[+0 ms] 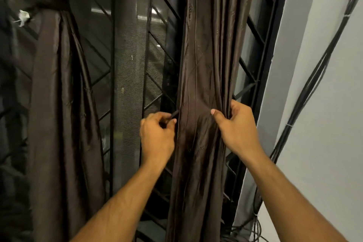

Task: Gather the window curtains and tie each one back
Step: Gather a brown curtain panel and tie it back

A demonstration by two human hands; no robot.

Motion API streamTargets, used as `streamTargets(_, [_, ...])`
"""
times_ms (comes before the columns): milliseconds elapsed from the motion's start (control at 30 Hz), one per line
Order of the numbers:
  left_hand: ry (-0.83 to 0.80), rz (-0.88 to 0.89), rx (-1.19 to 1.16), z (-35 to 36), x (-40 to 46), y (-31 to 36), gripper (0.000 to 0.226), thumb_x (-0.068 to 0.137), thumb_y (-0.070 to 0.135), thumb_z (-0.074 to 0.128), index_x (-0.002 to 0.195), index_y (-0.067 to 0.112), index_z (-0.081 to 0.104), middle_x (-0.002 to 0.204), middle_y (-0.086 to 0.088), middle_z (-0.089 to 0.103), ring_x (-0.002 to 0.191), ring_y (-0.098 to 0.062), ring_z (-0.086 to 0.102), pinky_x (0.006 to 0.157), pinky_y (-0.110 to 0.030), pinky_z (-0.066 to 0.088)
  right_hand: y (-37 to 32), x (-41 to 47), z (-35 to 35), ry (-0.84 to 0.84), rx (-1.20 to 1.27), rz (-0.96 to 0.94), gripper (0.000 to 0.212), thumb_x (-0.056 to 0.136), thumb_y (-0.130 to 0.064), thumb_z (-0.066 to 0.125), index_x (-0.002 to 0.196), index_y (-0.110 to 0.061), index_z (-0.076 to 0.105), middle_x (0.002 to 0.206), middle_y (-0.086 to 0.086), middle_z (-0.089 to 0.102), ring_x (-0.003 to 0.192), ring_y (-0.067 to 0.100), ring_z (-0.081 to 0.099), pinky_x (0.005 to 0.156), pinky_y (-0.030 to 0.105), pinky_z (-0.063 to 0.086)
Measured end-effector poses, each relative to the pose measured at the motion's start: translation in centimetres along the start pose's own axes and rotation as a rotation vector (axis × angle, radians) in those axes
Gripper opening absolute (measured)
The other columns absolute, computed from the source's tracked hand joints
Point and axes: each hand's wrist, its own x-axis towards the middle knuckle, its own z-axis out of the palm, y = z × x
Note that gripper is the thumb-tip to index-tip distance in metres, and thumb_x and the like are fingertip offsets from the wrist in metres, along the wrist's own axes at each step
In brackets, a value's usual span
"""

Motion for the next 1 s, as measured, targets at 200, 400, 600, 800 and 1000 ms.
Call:
streamTargets(200, [-0.175, -0.31, -0.394, -0.9, 1.6, 0.9, 0.009, 0.086, 0.011, 0.08, 0.084, 0.009, 0.072, 0.073, -0.007, 0.075, 0.065, -0.019, 0.072, 0.063, -0.03, 0.059, 1.0, 0.5, 0.1, 0.066, -0.088, -0.017, 0.028, 0.1, -0.012, 0.064, 0.127, -0.02, 0.066, 0.101, -0.022, 0.064, 0.085, -0.026, 0.057, 0.076, -0.006, 0.041])
streamTargets(400, [-0.466, -0.474, -0.551, -0.7, 2.6, 1.6, 0.021, 0.097, -0.008, 0.052, 0.089, 0.005, 0.066, 0.075, -0.008, 0.063, 0.056, -0.011, 0.052, 0.041, -0.019, 0.039, 1.3, 0.8, 0.3, 0.07, -0.162, -0.038, 0.025, 0.1, -0.014, 0.063, 0.125, -0.017, 0.066, 0.102, -0.016, 0.065, 0.082, -0.017, 0.06, 0.077, -0.001, 0.046])
streamTargets(600, [-0.624, -0.371, -0.427, 0.6, 1.6, 3.9, 0.034, 0.081, 0.047, 0.073, 0.097, 0.017, 0.075, 0.086, 0.0, 0.072, 0.069, -0.011, 0.062, 0.054, -0.024, 0.041, 0.8, 1.0, 1.3, -0.077, -0.055, -0.049, 0.019, 0.097, -0.013, 0.067, 0.115, -0.019, 0.071, 0.102, -0.011, 0.074, 0.094, -0.001, 0.07, 0.08, 0.013, 0.054])
streamTargets(800, [-0.559, -0.213, -0.392, 2.2, 1.2, 5.3, 0.057, 0.077, 0.045, 0.082, 0.126, 0.019, 0.068, 0.111, 0.004, 0.078, 0.105, -0.01, 0.073, 0.101, -0.035, 0.054, 1.6, 1.2, 1.1, -0.461, 0.213, 0.062, 0.032, 0.085, 0.0, 0.058, 0.112, -0.006, 0.074, 0.103, 0.008, 0.077, 0.102, 0.02, 0.073, 0.092, 0.039, 0.059])
streamTargets(1000, [-0.373, -0.19, -0.203, 3.1, 1.9, 4.7, 0.025, 0.097, 0.022, 0.065, 0.121, 0.03, 0.066, 0.1, 0.019, 0.067, 0.095, -0.002, 0.063, 0.082, -0.016, 0.047, 4.5, 2.1, 0.4, -0.065, 0.285, 0.253, 0.028, 0.093, 0.0, 0.057, 0.106, -0.015, 0.076, 0.102, 0.003, 0.079, 0.103, 0.022, 0.073, 0.09, 0.035, 0.06])
